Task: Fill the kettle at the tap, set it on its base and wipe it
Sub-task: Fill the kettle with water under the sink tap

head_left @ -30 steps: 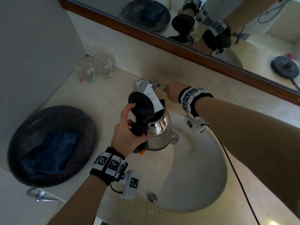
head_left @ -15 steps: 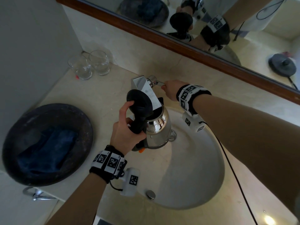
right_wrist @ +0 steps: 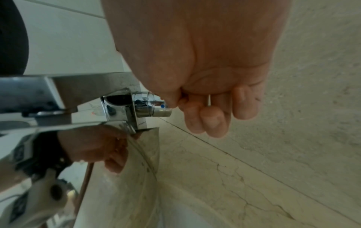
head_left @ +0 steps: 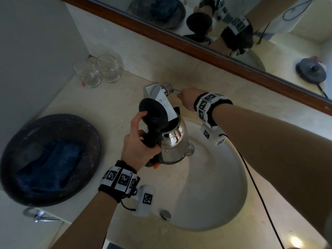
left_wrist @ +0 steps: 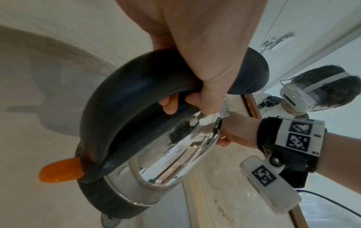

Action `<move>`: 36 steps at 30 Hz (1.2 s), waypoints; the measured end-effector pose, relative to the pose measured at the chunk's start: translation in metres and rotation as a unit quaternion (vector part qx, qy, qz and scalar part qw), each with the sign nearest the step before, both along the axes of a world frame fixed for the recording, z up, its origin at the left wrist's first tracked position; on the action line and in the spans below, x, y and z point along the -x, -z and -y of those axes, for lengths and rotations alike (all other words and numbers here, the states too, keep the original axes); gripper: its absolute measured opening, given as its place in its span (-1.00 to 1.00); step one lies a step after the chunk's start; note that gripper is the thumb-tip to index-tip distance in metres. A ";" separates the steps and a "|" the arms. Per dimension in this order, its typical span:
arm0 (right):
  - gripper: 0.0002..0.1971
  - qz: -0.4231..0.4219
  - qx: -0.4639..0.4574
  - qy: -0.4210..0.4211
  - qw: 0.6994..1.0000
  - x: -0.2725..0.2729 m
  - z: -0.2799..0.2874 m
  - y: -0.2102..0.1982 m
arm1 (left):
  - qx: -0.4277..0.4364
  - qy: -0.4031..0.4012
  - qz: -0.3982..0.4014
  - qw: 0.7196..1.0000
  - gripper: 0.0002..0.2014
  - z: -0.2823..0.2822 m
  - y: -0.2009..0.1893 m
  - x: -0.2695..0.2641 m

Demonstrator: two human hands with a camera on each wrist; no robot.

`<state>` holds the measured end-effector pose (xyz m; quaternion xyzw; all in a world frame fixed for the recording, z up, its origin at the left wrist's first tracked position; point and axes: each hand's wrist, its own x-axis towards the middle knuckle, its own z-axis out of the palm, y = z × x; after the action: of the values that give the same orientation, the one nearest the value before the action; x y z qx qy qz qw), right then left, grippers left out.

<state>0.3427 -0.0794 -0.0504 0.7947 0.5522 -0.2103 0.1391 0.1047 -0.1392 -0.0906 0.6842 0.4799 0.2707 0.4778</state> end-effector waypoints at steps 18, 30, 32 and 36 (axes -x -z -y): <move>-0.70 0.010 0.005 -0.040 0.999 0.003 0.003 -0.004 | -0.008 0.018 -0.013 1.000 -0.04 -0.002 -0.001 -0.001; -0.71 0.015 0.010 -0.033 0.999 0.003 0.002 -0.005 | -0.007 0.013 -0.004 1.000 -0.06 0.000 0.001 -0.003; -0.71 0.011 0.009 -0.025 1.000 0.003 0.002 -0.005 | -0.003 0.009 -0.004 1.000 -0.05 0.000 0.001 -0.003; -0.69 -0.001 0.001 -0.008 1.000 0.003 0.001 -0.003 | -0.008 0.007 -0.001 1.000 -0.04 0.001 0.002 -0.002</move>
<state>0.3392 -0.0808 -0.0471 0.7897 0.5586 -0.2105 0.1417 0.1064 -0.1401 -0.0922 0.6919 0.4733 0.2704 0.4734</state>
